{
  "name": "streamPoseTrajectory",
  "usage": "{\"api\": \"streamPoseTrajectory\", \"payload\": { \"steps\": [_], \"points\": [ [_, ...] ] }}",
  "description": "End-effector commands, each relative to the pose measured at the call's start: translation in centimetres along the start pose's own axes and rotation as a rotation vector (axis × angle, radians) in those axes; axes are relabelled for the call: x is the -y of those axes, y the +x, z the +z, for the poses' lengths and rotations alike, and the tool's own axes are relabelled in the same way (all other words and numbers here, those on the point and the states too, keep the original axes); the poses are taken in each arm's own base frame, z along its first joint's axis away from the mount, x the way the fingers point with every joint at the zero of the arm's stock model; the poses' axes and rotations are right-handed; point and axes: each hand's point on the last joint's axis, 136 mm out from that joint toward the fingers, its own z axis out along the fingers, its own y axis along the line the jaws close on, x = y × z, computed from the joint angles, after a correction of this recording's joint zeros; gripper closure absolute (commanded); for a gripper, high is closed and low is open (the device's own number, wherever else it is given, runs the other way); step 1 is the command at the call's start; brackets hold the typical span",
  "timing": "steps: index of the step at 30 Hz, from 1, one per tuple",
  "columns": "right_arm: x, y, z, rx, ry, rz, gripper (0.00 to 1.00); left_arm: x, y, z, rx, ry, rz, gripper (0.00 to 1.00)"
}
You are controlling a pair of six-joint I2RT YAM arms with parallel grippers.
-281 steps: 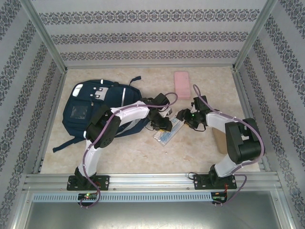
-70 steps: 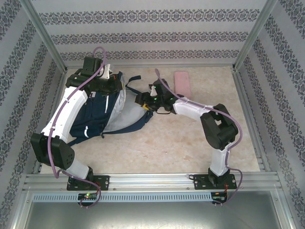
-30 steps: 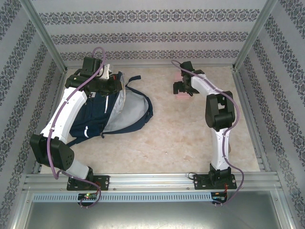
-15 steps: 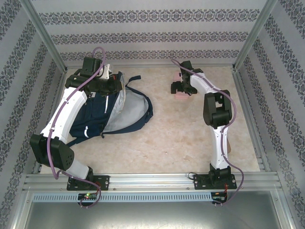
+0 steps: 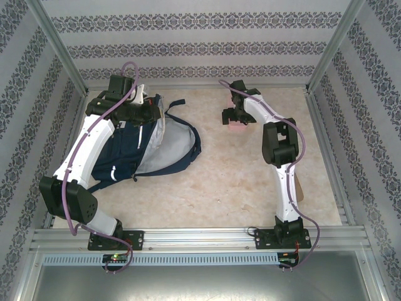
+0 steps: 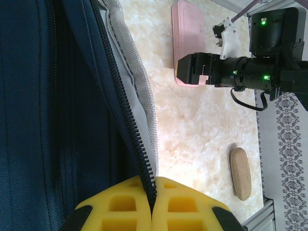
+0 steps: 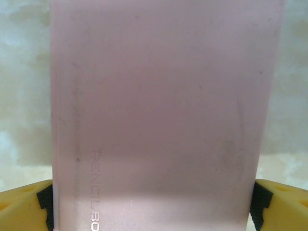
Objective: Pack books, pencil case, and school supplies into a backpack
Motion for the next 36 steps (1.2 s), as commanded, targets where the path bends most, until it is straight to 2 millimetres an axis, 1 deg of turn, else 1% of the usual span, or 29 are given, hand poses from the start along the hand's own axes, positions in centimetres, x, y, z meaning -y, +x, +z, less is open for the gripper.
{"api": "streamPoseTrajectory", "payload": {
  "steps": [1,3,4,6,11,17,23,26,28,29,33,34,36],
  "points": [
    [0.1,2.2,1.7,-0.090,0.033,0.001,0.02,1.2,-1.0,-1.2,0.036,0.042,0.043,0.96],
    [0.0,2.3,1.7,-0.096,0.023,-0.002,0.02,1.2,-1.0,-1.2,0.037,0.042,0.044,0.96],
    [0.0,2.3,1.5,-0.097,0.023,-0.001,0.05,1.2,-1.0,-1.2,0.039,0.042,0.045,0.96],
    [-0.1,2.2,0.9,-0.082,0.011,0.004,0.06,1.2,-1.0,-1.2,0.038,0.042,0.043,0.96],
    [-0.7,1.9,-1.8,-0.024,-0.037,0.025,0.08,1.2,-1.1,-1.0,0.038,0.044,0.045,0.96],
    [-1.6,2.5,-5.1,0.027,-0.066,0.028,0.08,1.3,-1.4,-0.8,0.038,0.054,0.042,0.96],
    [-3.7,4.4,-8.8,0.077,-0.111,0.005,0.08,1.3,-1.6,-0.6,0.043,0.052,0.043,0.96],
    [-5.2,5.9,-10.7,0.103,-0.147,-0.005,0.09,1.2,-1.7,-0.4,0.044,0.051,0.038,0.96],
    [-6.5,6.9,-11.9,0.115,-0.182,-0.019,0.09,1.1,-1.9,-0.3,0.048,0.052,0.035,0.96],
    [-6.9,7.4,-12.3,0.115,-0.192,-0.017,0.09,1.2,-1.9,-0.2,0.047,0.053,0.033,0.96],
    [-9.6,9.5,-13.3,0.099,-0.299,0.011,0.10,1.1,-2.0,0.2,0.042,0.063,0.028,0.96],
    [-10.3,9.9,-13.4,0.093,-0.320,0.016,0.10,1.1,-2.0,0.3,0.040,0.065,0.026,0.96],
    [-10.8,10.7,-12.9,0.074,-0.311,0.013,0.10,1.1,-1.9,0.5,0.037,0.070,0.024,0.96]
  ]
}}
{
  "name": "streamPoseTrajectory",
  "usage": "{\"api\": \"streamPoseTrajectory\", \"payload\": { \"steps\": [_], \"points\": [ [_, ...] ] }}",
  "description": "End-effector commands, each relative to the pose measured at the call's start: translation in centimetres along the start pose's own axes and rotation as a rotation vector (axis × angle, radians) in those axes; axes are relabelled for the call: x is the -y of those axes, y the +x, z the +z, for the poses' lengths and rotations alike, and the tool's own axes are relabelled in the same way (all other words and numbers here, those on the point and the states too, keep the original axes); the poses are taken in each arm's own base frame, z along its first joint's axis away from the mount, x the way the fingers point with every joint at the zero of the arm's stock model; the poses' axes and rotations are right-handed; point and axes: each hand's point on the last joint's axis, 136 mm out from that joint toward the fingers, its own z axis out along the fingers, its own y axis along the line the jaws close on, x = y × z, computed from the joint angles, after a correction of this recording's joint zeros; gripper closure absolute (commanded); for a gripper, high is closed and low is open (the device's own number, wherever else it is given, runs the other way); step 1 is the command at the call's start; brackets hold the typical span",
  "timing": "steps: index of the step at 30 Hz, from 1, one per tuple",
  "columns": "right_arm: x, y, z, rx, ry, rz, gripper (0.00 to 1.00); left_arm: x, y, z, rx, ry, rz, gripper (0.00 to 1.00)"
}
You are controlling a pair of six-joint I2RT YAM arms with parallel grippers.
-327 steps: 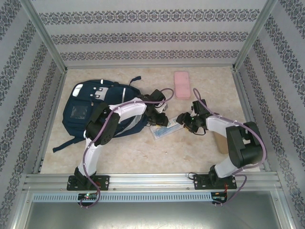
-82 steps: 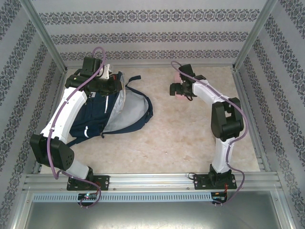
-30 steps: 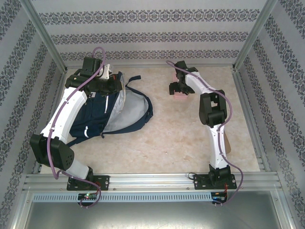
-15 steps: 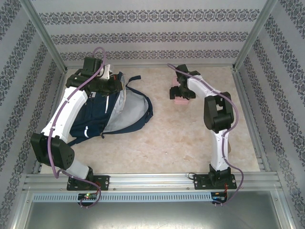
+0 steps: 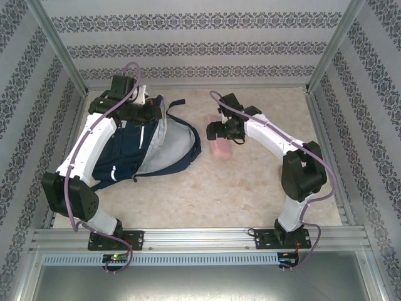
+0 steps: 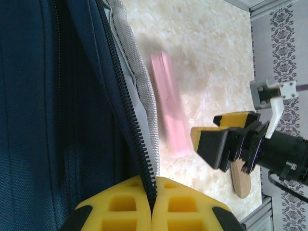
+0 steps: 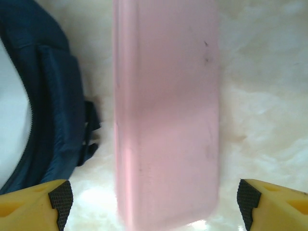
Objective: Pack books, pencil case, and school supplies into a backpack
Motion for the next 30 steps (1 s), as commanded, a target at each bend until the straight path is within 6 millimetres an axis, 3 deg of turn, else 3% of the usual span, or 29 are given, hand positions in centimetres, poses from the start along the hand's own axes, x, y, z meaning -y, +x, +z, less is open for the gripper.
{"api": "streamPoseTrajectory", "payload": {
  "steps": [1,6,11,15,21,30],
  "points": [
    [-1.3,1.2,0.7,-0.017,-0.036,0.044,0.10,1.4,-1.9,-0.6,0.059,0.063,0.034,0.96],
    [-1.1,3.4,3.0,-0.070,0.002,0.043,0.07,1.5,-1.8,-0.6,0.057,0.068,0.038,0.96],
    [-0.8,2.6,3.6,-0.057,0.022,0.032,0.02,1.5,-1.7,-0.8,0.054,0.061,0.045,0.96],
    [-0.4,2.6,5.4,-0.108,0.044,0.023,0.02,1.4,-1.5,-0.9,0.051,0.058,0.049,0.96],
    [-0.2,4.4,7.7,-0.175,0.043,0.020,0.02,1.1,-1.3,-1.1,0.049,0.043,0.054,0.96],
    [0.1,6.8,9.2,-0.262,0.109,-0.037,0.02,0.9,-1.5,-0.9,0.049,0.044,0.048,0.96]
  ]
}}
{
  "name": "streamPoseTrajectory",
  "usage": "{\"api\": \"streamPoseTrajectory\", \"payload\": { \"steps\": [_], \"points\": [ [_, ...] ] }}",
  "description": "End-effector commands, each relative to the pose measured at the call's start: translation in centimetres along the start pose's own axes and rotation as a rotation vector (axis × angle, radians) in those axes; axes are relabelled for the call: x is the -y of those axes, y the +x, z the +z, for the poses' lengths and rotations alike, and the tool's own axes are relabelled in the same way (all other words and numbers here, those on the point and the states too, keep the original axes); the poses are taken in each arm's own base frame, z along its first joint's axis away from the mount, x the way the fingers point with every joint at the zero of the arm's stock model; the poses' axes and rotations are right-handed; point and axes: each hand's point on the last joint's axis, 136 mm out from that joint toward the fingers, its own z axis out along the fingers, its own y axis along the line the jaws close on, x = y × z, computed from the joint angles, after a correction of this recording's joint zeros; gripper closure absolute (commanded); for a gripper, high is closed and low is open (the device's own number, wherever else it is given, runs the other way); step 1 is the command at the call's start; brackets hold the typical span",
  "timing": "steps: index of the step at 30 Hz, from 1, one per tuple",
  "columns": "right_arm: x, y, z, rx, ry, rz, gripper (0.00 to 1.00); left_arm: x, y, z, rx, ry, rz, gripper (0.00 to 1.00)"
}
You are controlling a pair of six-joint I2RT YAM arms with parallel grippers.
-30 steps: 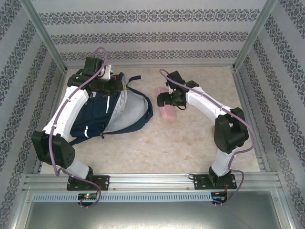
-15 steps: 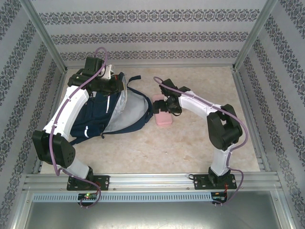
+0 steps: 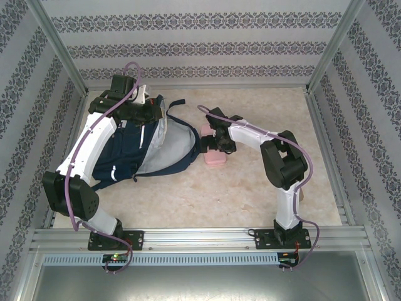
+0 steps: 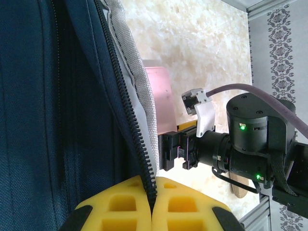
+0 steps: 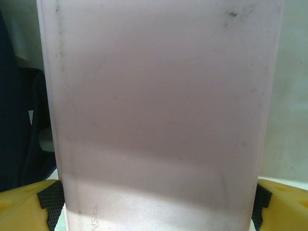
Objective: Pack books, pencil case, and school supplies into a backpack
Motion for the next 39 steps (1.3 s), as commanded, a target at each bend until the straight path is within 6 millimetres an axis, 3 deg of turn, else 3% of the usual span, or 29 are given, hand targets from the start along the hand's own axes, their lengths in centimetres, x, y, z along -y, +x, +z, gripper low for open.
{"api": "streamPoseTrajectory", "payload": {
  "steps": [1,11,20,29,31,35,39],
  "points": [
    [0.8,2.2,1.6,-0.086,0.102,-0.071,0.02,0.9,-1.3,-1.0,0.048,0.037,0.050,0.96],
    [1.2,3.6,2.8,-0.133,0.132,-0.063,0.02,0.8,-1.5,-0.8,0.043,0.039,0.047,0.95],
    [-0.3,1.7,-0.8,-0.028,-0.020,-0.021,0.20,1.0,-1.5,-0.8,0.043,0.048,0.045,0.96],
    [-0.2,0.2,-4.9,0.064,-0.132,0.058,0.26,1.0,-1.4,-0.9,0.043,0.052,0.048,0.95],
    [-0.2,0.2,-4.9,0.063,-0.132,0.050,0.23,1.0,-1.4,-0.8,0.041,0.053,0.046,0.95],
    [-0.5,1.2,-3.8,0.025,-0.075,-0.008,0.02,1.2,-1.4,-0.9,0.042,0.062,0.047,0.95],
    [-0.9,2.6,-2.3,-0.021,-0.018,-0.072,0.02,1.1,-1.4,-0.9,0.042,0.055,0.050,0.94]
  ]
}}
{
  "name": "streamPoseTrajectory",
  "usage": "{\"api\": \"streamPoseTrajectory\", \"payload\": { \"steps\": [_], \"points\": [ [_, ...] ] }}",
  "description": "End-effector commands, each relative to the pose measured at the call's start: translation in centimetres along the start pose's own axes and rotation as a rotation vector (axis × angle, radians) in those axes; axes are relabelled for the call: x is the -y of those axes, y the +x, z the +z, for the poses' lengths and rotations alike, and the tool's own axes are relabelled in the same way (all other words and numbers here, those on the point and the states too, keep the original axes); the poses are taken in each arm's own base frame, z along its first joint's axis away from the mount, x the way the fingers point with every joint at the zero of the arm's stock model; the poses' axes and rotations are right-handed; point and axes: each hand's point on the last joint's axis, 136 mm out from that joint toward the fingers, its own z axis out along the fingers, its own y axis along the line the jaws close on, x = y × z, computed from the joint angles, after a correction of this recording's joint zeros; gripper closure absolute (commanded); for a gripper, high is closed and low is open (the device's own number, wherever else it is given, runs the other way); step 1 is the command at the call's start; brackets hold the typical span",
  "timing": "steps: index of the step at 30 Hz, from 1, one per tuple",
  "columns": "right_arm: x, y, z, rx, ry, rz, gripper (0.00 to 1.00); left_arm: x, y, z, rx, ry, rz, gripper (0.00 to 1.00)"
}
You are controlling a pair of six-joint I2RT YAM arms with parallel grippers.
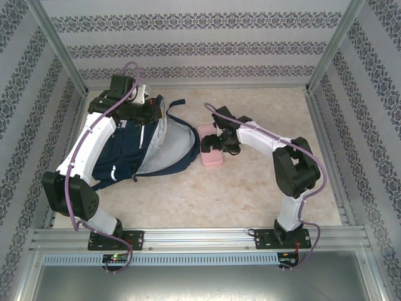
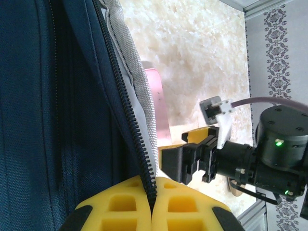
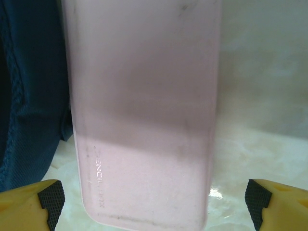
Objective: Pack books, pencil case, and school supplies into a backpack
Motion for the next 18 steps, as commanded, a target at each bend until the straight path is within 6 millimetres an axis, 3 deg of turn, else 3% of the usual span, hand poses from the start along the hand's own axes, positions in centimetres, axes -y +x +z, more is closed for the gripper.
{"api": "streamPoseTrajectory", "payload": {
  "steps": [1,18],
  "points": [
    [-0.1,1.3,1.2,-0.048,0.081,-0.073,0.02,1.0,-1.3,-0.9,0.047,0.040,0.054,0.94],
    [0.7,2.7,5.4,-0.147,0.355,-0.196,0.02,0.9,-1.1,-1.2,0.045,0.036,0.055,0.94]
  ]
}}
